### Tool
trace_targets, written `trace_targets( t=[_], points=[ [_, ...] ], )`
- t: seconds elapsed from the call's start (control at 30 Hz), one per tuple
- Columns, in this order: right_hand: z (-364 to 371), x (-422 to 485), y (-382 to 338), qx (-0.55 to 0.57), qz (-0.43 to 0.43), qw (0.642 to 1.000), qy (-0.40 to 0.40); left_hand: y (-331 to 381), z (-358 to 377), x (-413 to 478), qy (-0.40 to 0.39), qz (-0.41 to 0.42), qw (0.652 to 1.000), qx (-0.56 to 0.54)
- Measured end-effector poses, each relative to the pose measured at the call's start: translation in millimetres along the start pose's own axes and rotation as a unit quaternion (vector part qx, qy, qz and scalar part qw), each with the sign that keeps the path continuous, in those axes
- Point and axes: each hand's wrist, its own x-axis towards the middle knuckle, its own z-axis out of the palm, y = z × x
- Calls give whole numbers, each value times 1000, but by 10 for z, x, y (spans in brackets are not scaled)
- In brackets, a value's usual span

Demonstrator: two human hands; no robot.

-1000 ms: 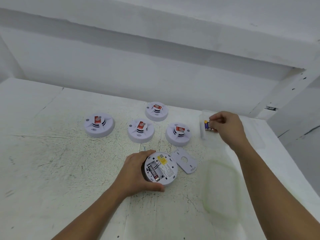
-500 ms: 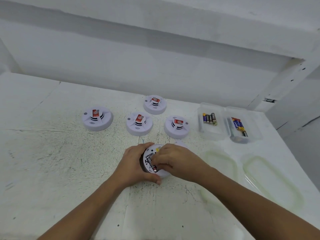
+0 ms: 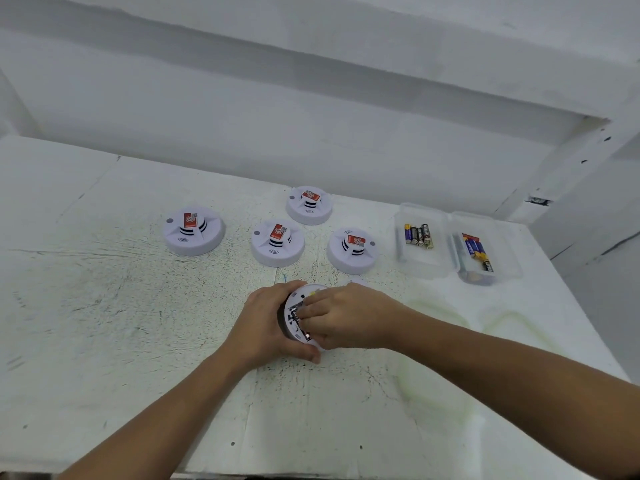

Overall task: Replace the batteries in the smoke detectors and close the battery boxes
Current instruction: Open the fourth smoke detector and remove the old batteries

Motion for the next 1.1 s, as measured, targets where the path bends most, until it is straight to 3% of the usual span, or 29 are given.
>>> trace_targets(
  t=[0.23,0.57,0.77,0.83,0.97,1.1],
  points=[
    [-12,-31,-13,30,23,999,25,-10,8,12,1,5,1000,-9],
    [-139,-64,-242,131,176,975,30,-41,17,11,0,-10,1000,-9],
    [-134,-12,-343,197,301,930,70,-60,28,16,-4,-15,1000,12],
    [-171,-6,-315,273,362,886,94,-55,27,10,-1,-17,1000,11],
    [-296,-101,-35,512,448,709,186,-39,14,-14,5,-21,999,28],
    [-403,-350,468,533,500,600,325,8,3,-29,9,-9,999,38]
  ],
)
